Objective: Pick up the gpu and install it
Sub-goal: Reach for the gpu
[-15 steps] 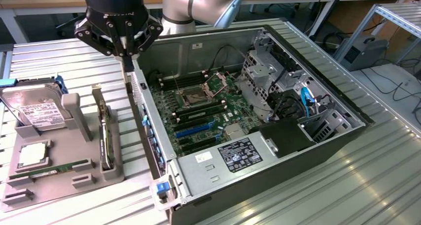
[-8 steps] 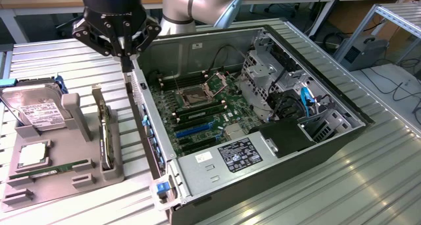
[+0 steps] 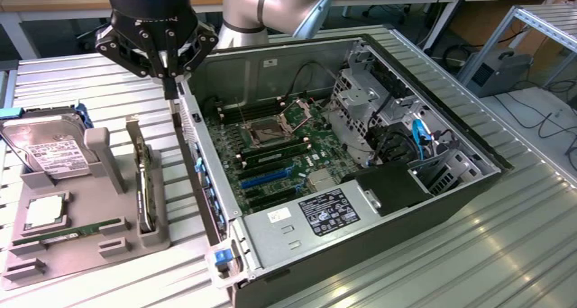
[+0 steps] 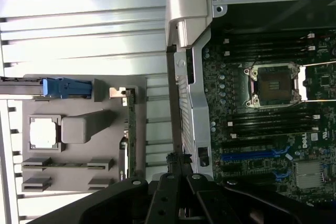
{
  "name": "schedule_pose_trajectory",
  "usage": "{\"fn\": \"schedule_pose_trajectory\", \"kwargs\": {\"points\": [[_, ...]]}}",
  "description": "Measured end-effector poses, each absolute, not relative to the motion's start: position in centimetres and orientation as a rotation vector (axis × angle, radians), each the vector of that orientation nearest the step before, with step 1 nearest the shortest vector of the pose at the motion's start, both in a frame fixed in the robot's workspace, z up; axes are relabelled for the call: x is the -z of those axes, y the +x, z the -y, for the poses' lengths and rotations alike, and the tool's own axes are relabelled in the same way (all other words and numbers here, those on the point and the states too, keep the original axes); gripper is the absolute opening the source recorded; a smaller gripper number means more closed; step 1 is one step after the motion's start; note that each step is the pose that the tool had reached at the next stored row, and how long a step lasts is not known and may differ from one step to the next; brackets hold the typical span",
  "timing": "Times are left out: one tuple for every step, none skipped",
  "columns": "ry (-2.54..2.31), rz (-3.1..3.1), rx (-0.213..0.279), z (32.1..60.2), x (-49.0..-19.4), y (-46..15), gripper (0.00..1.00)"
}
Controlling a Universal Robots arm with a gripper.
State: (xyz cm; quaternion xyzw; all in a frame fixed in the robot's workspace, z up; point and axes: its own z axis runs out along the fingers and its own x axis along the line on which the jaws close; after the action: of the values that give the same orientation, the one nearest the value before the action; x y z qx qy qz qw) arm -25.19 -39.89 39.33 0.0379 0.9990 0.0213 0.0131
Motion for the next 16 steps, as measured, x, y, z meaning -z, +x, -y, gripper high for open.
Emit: {"fn": "schedule_pose_trajectory", "kwargs": {"points": [[0.118,-3.112,-0.066,39.89,-39.33,-25.23,0.11],[0.118,-3.112,-0.066,39.89,-39.33,-25.30,0.11],[0.118,-3.113,-0.066,39.89,-39.33,-25.36,0.11],[0.118,-3.113,-0.066,39.89,-39.33,-25.40,0.11],[0.118,-3.113,-0.066,39.89,-39.33,-25.43,0.11],[0.118,-3.112,-0.066,39.89,-39.33,-25.47,0.11],[0.118,-3.112,-0.066,39.89,-39.33,-25.55,0.11],[0.118,-3.112,-0.066,39.89,-39.33,-25.61,0.11],[0.118,-3.112,-0.066,39.89,-39.33,-25.65,0.11],[0.118,-3.112,-0.066,39.89,-39.33,-25.69,0.11],[0.118,-3.113,-0.066,39.89,-39.33,-25.72,0.11],[0.118,-3.112,-0.066,39.89,-39.33,-25.75,0.11],[0.118,-3.113,-0.066,39.89,-39.33,-25.80,0.11],[0.118,-3.112,-0.066,39.89,-39.33,-25.83,0.11],[0.118,-3.112,-0.066,39.89,-39.33,-25.87,0.11],[0.118,-3.112,-0.066,39.89,-39.33,-25.90,0.11]]}}
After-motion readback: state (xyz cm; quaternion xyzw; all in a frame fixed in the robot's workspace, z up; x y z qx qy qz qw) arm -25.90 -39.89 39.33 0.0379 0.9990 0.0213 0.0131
